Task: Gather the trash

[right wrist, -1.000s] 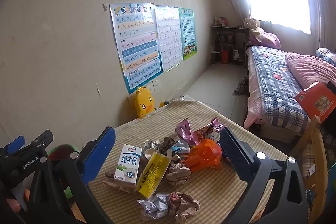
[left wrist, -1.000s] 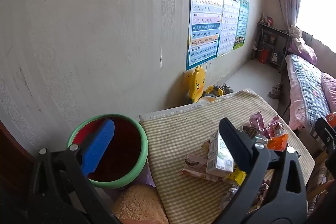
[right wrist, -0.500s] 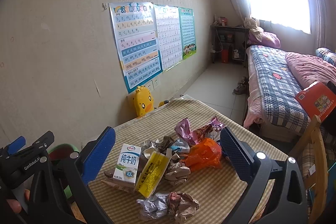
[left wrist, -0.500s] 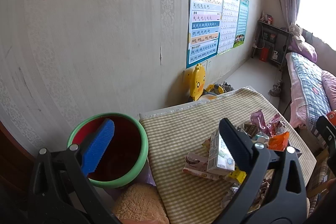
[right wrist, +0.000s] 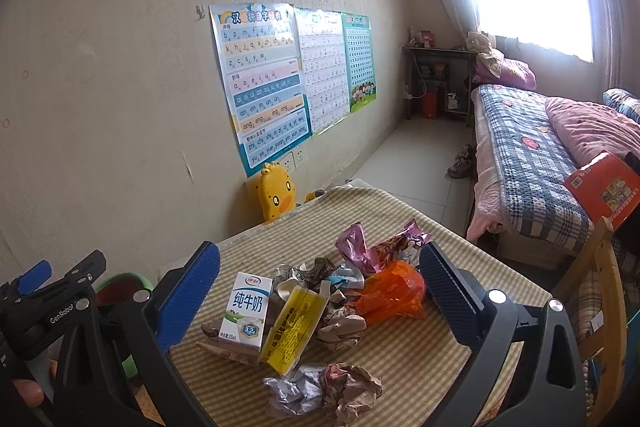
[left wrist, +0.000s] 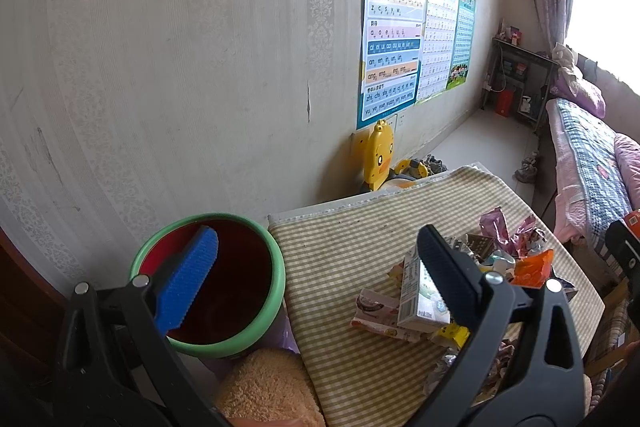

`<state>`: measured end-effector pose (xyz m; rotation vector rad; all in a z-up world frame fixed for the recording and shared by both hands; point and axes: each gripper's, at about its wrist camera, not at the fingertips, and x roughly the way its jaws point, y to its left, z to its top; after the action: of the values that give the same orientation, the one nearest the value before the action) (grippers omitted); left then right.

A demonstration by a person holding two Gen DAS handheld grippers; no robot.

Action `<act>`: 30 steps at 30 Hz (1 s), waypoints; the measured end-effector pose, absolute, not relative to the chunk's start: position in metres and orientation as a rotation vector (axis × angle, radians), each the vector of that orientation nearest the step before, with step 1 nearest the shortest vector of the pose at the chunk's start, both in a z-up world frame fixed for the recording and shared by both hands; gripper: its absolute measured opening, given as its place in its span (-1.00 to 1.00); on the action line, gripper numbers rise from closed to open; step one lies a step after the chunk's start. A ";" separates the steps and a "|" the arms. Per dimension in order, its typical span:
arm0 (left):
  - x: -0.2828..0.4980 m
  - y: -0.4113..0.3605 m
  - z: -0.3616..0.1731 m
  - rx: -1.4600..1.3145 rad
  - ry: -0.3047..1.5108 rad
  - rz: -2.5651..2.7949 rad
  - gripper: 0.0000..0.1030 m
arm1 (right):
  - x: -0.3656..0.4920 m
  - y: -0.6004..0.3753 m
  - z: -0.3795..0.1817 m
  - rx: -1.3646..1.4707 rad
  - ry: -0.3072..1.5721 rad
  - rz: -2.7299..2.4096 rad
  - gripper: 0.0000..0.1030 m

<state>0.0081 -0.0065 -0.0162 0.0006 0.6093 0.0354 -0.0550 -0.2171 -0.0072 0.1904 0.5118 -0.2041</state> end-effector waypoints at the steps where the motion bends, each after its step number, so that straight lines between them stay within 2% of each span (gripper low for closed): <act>1: 0.009 -0.006 -0.017 0.000 0.610 0.036 0.90 | -0.055 -0.217 -0.007 0.190 0.512 -0.204 0.85; 30: 0.010 -0.004 -0.019 0.006 0.616 0.038 0.90 | -0.054 -0.215 -0.009 0.196 0.519 -0.199 0.85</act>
<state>0.0102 -0.0037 -0.0187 0.0064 0.6163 0.0377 -0.0537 -0.2145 -0.0095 0.1961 0.5189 -0.1987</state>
